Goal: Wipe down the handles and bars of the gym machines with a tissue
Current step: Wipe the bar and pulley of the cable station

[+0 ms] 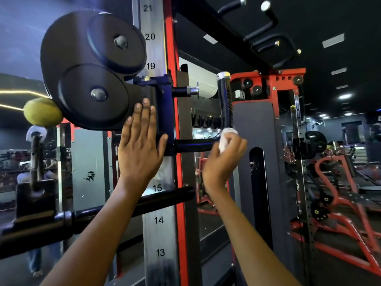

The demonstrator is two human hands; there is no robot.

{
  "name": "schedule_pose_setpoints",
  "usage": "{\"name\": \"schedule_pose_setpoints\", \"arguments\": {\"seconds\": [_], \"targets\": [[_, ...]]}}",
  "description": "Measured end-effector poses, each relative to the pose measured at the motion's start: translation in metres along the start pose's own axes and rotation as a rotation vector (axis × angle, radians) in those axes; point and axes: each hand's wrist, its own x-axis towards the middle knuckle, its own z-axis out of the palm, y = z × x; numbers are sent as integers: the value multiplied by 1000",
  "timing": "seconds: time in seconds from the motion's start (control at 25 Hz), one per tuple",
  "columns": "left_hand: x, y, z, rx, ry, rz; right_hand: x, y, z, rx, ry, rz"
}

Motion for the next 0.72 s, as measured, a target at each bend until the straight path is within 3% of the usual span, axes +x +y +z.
{"name": "schedule_pose_setpoints", "arguments": {"seconds": [0.04,0.08,0.2,0.24,0.4,0.48,0.56,0.6,0.72], "targets": [[0,0,0,2,-2,-1,5,2,1,-74,17,103],[0,1,0,5,-9,-4,0,2,4,-151,-70,125],[0,-1,1,27,-15,-9,-54,0,16,-150,-549,-213],[0,-2,1,30,-13,-4,-58,1,13,-103,-576,-290],[-3,-2,3,61,7,12,-1,20,-6,-117,-133,-65],[-3,0,3,68,7,5,-8,17,-5,-172,-254,-156],[-2,-1,3,67,13,-3,-35,1,1,-135,-617,-291],[-1,-1,3,66,15,0,-39,-6,3,-115,-710,-302],[-3,-2,3,60,16,15,3,-19,9,-132,-403,-276]]}}
